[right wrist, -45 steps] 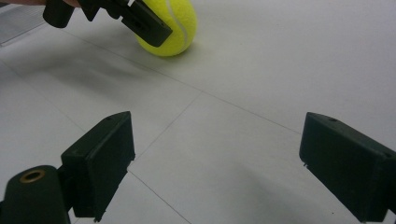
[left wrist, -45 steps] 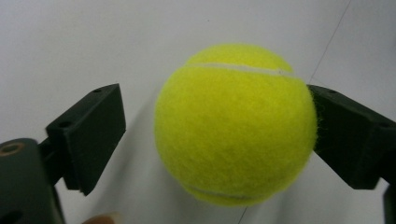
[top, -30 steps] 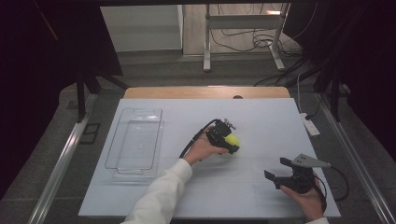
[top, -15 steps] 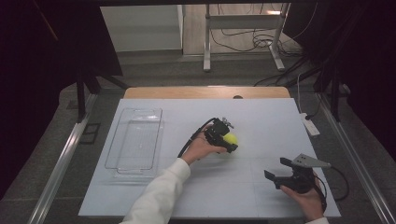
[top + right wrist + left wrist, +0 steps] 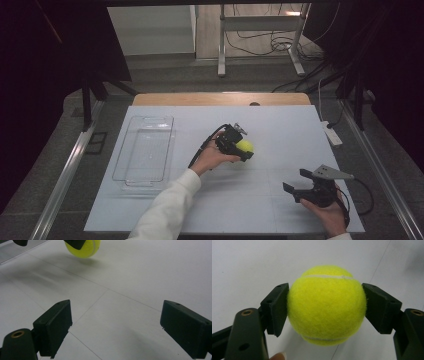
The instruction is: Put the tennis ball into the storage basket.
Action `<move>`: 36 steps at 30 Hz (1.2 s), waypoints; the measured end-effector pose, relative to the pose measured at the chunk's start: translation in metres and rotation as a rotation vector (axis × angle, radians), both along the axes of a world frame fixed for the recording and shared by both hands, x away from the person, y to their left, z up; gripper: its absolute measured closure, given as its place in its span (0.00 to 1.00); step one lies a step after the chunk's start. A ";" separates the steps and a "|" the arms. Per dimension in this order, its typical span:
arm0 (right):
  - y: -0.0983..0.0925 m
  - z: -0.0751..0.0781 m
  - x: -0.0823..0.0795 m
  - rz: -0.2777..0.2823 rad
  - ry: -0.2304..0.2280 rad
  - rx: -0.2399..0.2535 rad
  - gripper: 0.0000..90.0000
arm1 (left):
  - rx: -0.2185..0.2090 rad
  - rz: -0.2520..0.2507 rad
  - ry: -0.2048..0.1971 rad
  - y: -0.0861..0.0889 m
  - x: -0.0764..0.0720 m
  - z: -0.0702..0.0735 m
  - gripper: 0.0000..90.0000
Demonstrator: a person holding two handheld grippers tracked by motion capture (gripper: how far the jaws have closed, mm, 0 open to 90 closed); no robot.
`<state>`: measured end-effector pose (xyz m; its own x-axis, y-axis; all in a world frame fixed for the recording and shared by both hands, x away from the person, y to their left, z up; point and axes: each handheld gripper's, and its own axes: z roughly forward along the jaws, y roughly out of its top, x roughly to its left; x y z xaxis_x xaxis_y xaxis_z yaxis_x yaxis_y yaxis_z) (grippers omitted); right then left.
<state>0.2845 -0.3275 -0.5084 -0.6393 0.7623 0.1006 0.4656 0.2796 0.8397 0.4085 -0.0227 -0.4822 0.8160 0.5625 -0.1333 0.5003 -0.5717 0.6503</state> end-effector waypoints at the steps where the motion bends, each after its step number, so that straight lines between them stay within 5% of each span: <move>1: 0.000 0.000 0.000 0.000 0.000 0.000 0.12 | -0.003 0.001 -0.001 0.001 0.000 0.000 0.30; 36: 0.000 0.000 0.000 -0.001 -0.002 0.004 0.12 | -0.049 0.031 -0.043 0.028 -0.009 0.014 0.30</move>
